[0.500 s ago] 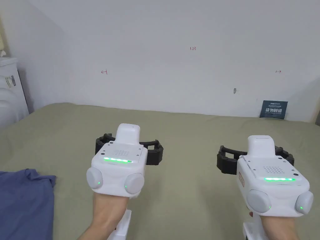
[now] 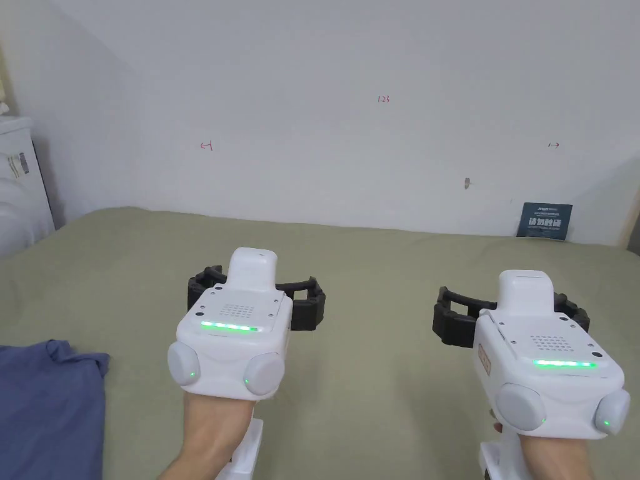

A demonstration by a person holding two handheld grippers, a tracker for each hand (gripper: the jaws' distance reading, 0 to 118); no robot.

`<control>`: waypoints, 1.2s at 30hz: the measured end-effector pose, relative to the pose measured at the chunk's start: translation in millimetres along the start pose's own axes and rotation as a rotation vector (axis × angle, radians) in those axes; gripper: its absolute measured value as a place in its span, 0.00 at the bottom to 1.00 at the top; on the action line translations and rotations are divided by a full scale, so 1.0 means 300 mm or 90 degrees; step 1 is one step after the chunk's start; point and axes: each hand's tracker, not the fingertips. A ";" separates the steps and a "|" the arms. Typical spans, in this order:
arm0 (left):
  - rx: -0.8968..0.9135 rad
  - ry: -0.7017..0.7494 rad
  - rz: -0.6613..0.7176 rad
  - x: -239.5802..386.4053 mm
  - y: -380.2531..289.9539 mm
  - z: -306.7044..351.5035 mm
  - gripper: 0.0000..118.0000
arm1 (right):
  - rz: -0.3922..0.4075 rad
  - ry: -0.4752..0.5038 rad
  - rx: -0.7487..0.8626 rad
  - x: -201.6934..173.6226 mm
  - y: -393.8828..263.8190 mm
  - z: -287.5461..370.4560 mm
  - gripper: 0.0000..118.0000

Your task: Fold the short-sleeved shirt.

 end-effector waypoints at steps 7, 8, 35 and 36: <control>0.013 0.000 -0.001 0.001 0.002 0.006 1.00 | 0.008 -0.006 0.010 0.003 -0.001 0.005 1.00; 0.014 -0.001 0.001 0.001 0.003 0.007 1.00 | 0.009 -0.006 0.011 0.004 -0.001 0.006 1.00; 0.017 -0.004 0.005 0.010 -0.004 0.027 1.00 | 0.018 -0.001 0.023 -0.009 -0.007 0.020 1.00; 0.017 -0.004 0.005 0.009 -0.003 0.029 1.00 | 0.018 -0.001 0.022 -0.009 -0.008 0.021 1.00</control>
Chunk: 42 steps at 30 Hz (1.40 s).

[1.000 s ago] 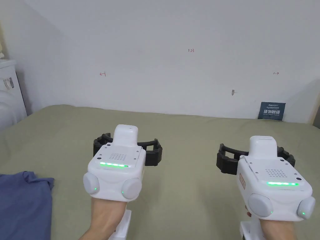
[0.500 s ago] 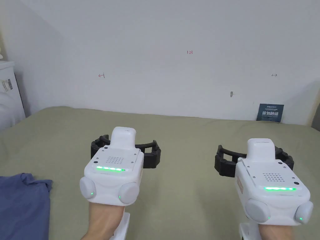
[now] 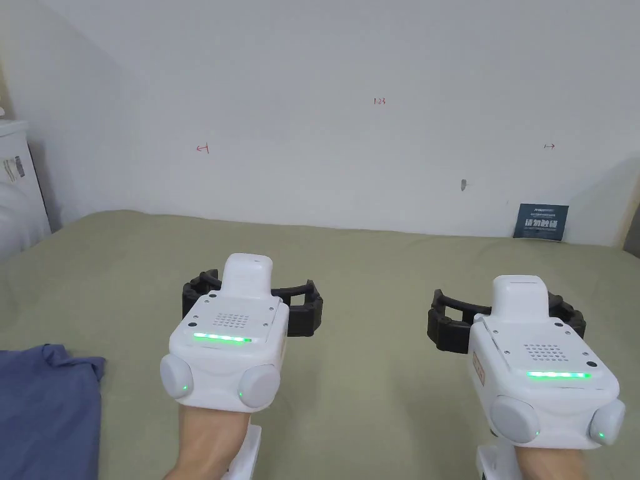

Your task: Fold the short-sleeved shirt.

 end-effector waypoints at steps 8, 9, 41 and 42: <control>0.000 0.002 -0.003 -0.004 0.001 0.003 1.00 | -0.011 -0.001 -0.005 0.003 -0.007 0.000 1.00; 0.000 0.002 -0.002 -0.005 0.000 0.004 1.00 | -0.008 -0.001 -0.004 0.002 -0.007 0.001 1.00; -0.001 0.005 0.000 -0.005 0.001 0.010 1.00 | -0.004 -0.007 -0.006 0.005 -0.012 0.003 1.00; -0.002 0.004 0.000 -0.006 0.000 0.010 1.00 | -0.003 -0.012 -0.005 0.004 -0.016 0.003 1.00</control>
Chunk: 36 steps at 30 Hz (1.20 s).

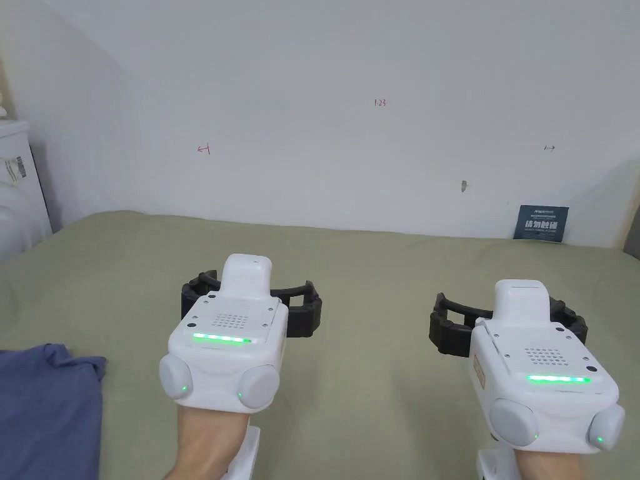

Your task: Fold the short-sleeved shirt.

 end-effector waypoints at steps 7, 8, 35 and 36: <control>0.002 -0.001 -0.002 -0.001 0.003 0.002 1.00 | -0.007 0.002 -0.003 -0.002 0.001 0.000 1.00; 0.002 -0.001 -0.003 -0.002 0.005 0.002 1.00 | -0.007 0.001 -0.003 -0.002 0.002 -0.001 1.00; -0.003 -0.001 -0.004 0.004 0.006 -0.001 1.00 | -0.001 0.007 -0.010 0.001 -0.001 -0.003 1.00; -0.002 -0.002 -0.003 0.004 0.006 0.000 1.00 | -0.004 0.008 -0.012 0.002 -0.001 -0.004 1.00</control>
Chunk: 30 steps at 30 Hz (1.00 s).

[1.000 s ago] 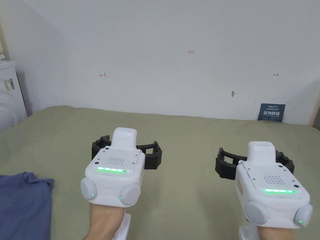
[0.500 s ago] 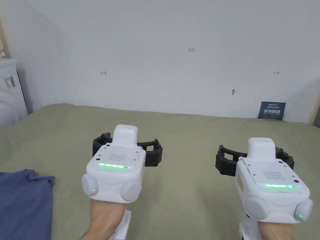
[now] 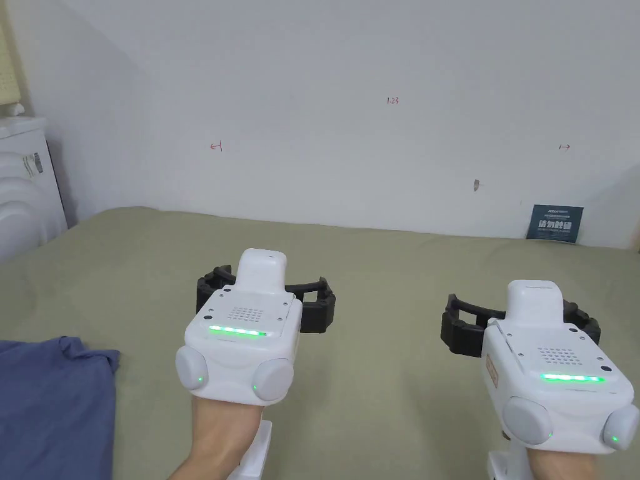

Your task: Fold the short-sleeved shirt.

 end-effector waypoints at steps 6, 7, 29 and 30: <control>0.000 -0.003 -0.001 0.001 -0.002 0.001 1.00 | -0.006 0.004 -0.007 0.003 -0.004 -0.001 1.00; 0.000 -0.003 -0.002 0.001 -0.002 0.001 1.00 | -0.008 0.008 -0.007 0.002 -0.004 -0.001 1.00; -0.028 0.011 0.010 -0.019 0.017 -0.008 0.00 | -0.009 0.000 -0.014 -0.005 -0.016 -0.010 0.00; -0.029 0.010 0.008 -0.013 0.014 -0.010 0.00 | -0.010 -0.002 -0.014 -0.007 -0.023 -0.011 0.00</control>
